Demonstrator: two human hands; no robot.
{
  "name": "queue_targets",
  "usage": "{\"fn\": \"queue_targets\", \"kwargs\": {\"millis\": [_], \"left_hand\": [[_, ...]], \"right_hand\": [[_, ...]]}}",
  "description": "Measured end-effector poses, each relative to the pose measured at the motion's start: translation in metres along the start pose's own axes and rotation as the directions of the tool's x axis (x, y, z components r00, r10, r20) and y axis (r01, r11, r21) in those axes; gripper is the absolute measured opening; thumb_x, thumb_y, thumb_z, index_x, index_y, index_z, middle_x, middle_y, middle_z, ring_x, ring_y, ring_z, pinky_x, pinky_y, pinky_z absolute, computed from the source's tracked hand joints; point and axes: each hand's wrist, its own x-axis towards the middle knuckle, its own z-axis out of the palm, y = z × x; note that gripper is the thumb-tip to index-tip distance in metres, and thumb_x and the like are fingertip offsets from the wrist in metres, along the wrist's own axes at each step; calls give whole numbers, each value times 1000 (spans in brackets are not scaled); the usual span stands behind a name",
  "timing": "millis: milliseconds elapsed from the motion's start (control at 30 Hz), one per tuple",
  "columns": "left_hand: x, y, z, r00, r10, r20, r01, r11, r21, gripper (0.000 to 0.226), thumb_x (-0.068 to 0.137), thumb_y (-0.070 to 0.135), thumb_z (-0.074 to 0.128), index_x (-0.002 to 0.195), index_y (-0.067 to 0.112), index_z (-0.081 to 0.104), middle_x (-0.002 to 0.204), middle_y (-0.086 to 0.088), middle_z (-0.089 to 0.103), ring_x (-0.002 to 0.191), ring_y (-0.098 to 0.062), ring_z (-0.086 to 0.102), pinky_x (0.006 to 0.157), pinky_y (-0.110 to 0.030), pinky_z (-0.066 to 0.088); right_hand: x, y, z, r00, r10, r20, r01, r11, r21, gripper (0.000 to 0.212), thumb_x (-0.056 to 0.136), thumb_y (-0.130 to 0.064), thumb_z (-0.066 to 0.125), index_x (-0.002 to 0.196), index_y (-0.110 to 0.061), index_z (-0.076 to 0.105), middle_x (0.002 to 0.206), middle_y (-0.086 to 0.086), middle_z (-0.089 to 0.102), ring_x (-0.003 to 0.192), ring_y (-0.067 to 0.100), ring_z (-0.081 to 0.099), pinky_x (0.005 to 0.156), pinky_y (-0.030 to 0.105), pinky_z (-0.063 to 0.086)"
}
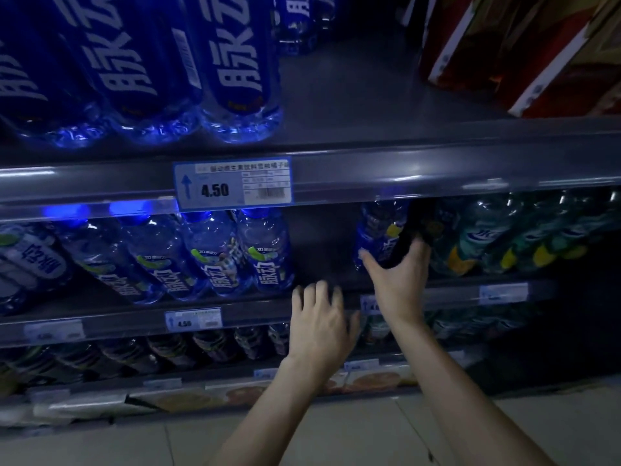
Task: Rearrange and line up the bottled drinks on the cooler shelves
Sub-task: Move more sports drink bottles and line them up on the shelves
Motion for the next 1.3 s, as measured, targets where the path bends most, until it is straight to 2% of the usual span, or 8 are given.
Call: {"fn": "queue_targets", "kwargs": {"millis": [167, 300, 400, 667, 867, 1000, 1200, 1300], "left_hand": [[2, 1, 1, 999, -33, -23, 33, 999, 15, 48, 92, 49, 40, 110, 10, 61, 110, -13, 55, 98, -34, 52, 96, -48, 39], [6, 2, 0, 998, -53, -44, 54, 999, 5, 44, 92, 49, 43, 97, 11, 64, 105, -13, 58, 94, -35, 54, 91, -47, 41], [6, 1, 1, 997, -61, -46, 60, 998, -6, 43, 91, 49, 42, 97, 13, 64, 107, -12, 57, 95, -34, 53, 91, -47, 40], [7, 1, -2, 997, -72, -1, 72, 997, -7, 47, 93, 53, 35, 105, 16, 61, 116, -9, 53, 104, -31, 49, 94, -45, 36], [9, 1, -4, 996, -82, 43, 85, 994, -64, 54, 93, 59, 31, 115, 16, 56, 118, -9, 51, 108, -29, 48, 97, -46, 36], [0, -4, -9, 991, -129, -31, 121, 978, -172, 58, 89, 61, 34, 124, 16, 48, 119, -8, 52, 109, -29, 50, 94, -42, 38], [-19, -18, -22, 987, -120, -105, 102, 981, -165, 58, 90, 60, 39, 126, 16, 50, 127, -8, 52, 118, -27, 47, 98, -40, 37], [-26, -22, -38, 983, -132, -127, 109, 978, -179, 62, 90, 59, 41, 132, 14, 48, 128, -9, 52, 119, -27, 47, 99, -39, 37]], "right_hand": [[11, 6, 8, 999, -19, 37, 17, 999, 42, 59, 71, -37, 83, 116, -10, 56, 108, 1, 55, 99, 15, 55, 80, 15, 35], [10, 8, 9, 999, -19, 43, 15, 996, 88, 64, 68, -39, 85, 119, -14, 56, 111, 0, 58, 98, 9, 54, 80, 11, 37], [9, 7, 10, 999, 10, 47, -16, 993, 116, 66, 67, -41, 85, 120, -17, 55, 110, -3, 58, 98, 7, 55, 76, -1, 34], [20, 5, 5, 997, 13, 75, -21, 995, 99, 60, 65, -36, 87, 115, -16, 60, 112, -1, 53, 96, 13, 54, 83, 22, 41], [-2, 7, -3, 998, -49, 29, 46, 993, 107, 53, 63, -35, 88, 105, -14, 63, 104, -1, 58, 92, 12, 57, 78, 13, 39], [-20, 6, -11, 998, -67, -12, 68, 987, 145, 54, 64, -30, 88, 110, -12, 65, 113, -1, 61, 102, 9, 57, 83, 9, 39], [-48, -2, -28, 992, -109, -70, 121, 971, 204, 58, 65, -30, 88, 115, -25, 59, 119, -1, 62, 112, 15, 59, 95, 34, 49], [-61, -13, -36, 990, -132, -55, 142, 961, 237, 58, 65, -31, 88, 114, -33, 56, 118, -1, 63, 112, 16, 59, 95, 36, 50]]}}
